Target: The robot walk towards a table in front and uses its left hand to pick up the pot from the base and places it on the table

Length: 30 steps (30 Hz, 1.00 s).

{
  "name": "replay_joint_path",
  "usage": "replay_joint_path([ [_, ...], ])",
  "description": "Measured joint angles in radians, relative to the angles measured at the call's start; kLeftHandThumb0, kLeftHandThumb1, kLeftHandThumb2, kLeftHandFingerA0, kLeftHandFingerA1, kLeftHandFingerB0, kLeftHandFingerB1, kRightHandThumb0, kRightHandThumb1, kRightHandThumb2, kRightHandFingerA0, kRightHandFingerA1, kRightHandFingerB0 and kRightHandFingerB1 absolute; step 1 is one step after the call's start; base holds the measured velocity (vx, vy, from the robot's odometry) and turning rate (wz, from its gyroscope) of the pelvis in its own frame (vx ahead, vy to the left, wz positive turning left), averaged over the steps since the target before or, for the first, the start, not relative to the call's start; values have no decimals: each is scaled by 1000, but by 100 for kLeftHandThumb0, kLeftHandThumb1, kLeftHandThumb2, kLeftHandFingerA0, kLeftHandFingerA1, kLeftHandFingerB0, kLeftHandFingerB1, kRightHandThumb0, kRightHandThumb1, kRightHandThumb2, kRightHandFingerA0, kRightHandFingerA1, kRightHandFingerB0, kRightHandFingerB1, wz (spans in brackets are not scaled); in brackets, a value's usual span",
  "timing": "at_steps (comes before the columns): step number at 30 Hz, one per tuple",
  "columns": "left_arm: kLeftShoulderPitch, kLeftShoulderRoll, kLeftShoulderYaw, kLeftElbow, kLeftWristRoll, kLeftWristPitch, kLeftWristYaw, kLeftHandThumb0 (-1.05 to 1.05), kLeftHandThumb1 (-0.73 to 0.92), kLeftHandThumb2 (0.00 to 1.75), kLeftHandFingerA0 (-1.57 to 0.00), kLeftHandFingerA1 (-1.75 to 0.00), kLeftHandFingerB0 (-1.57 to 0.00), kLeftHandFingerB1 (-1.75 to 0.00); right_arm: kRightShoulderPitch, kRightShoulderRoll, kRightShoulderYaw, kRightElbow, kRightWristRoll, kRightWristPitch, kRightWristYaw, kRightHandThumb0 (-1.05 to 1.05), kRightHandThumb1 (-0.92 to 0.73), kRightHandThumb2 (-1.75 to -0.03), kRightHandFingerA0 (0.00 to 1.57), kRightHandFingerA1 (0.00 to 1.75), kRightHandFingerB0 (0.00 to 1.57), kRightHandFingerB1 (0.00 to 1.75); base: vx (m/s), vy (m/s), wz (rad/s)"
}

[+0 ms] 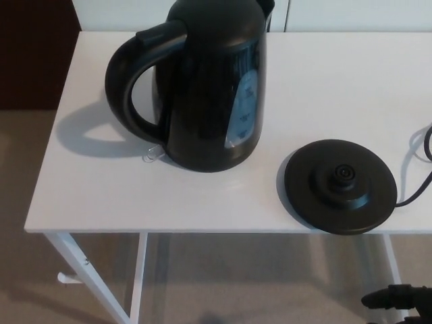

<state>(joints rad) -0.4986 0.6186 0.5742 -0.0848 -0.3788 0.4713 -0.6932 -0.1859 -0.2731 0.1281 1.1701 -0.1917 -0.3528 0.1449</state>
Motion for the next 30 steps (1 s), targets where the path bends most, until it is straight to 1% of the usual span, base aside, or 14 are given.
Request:
replay_joint_path([
  [1,42,-12,28,0,-5,-1,0,-84,58,58,0,0,0,0,4,0,1,1,0,0,0,-57,-53,-57,82,45,68,41,0,0,0],
  [2,94,-29,57,1,-10,-5,-1,-78,44,76,0,0,0,0,11,1,1,1,0,0,0,-59,-48,-60,81,46,65,42,0,0,0],
  [4,183,-69,91,14,-16,-18,-3,-89,57,90,0,-6,0,0,22,2,1,2,0,0,0,-58,-48,-59,80,46,65,41,0,0,0],
  [10,440,-235,118,135,-14,-89,2,-90,67,96,0,-3,0,0,47,10,-1,3,1,-2,-10,-59,-49,-60,77,46,64,42,0,0,0],
  [13,543,-293,107,261,6,-134,17,-79,61,85,0,-4,0,-1,64,13,-6,3,2,-2,-14,-56,-54,-58,80,44,67,40,0,0,0],
  [14,559,-300,103,292,12,-145,22,-78,59,84,0,-6,0,-4,66,13,-8,3,2,-3,-15,-57,-54,-58,81,44,67,40,0,0,0],
  [15,580,-306,96,333,21,-158,31,-86,64,96,0,-7,0,-4,69,13,-9,3,3,-4,-16,-58,-54,-58,81,44,67,40,0,0,0],
  [16,601,-311,86,389,32,-176,42,-92,66,97,0,-3,0,0,72,13,-12,3,3,-5,-18,-59,-55,-58,81,44,66,40,0,0,0],
  [20,644,-315,41,557,67,-231,75,-87,63,99,0,-10,0,-8,75,13,-20,3,3,-6,-25,-58,-55,-58,80,44,67,40,0,0,0],
  [21,650,-315,25,596,78,-246,83,-83,61,88,0,-12,0,-9,75,13,-22,3,3,-7,-26,-59,-55,-58,80,44,67,40,0,0,0],
  [22,656,-315,5,634,91,-263,93,-86,65,100,0,-14,0,-9,75,13,-24,2,4,-7,-28,-59,-54,-57,78,43,66,40,0,0,0],
  [27,680,-313,-103,743,146,-337,130,-85,64,98,0,-15,0,-10,74,13,-31,2,4,-8,-31,-60,-49,-60,78,45,65,42,0,0,0],
  [29,690,-313,-148,767,169,-364,142,-86,63,99,0,-12,0,-9,73,13,-32,1,4,-8,-33,-57,-54,-57,79,44,67,41,0,0,0],
  [30,694,-312,-167,775,178,-376,147,-87,64,100,0,-13,0,-9,73,13,-33,1,4,-8,-33,-61,-48,-60,79,46,65,42,0,0,0],
])
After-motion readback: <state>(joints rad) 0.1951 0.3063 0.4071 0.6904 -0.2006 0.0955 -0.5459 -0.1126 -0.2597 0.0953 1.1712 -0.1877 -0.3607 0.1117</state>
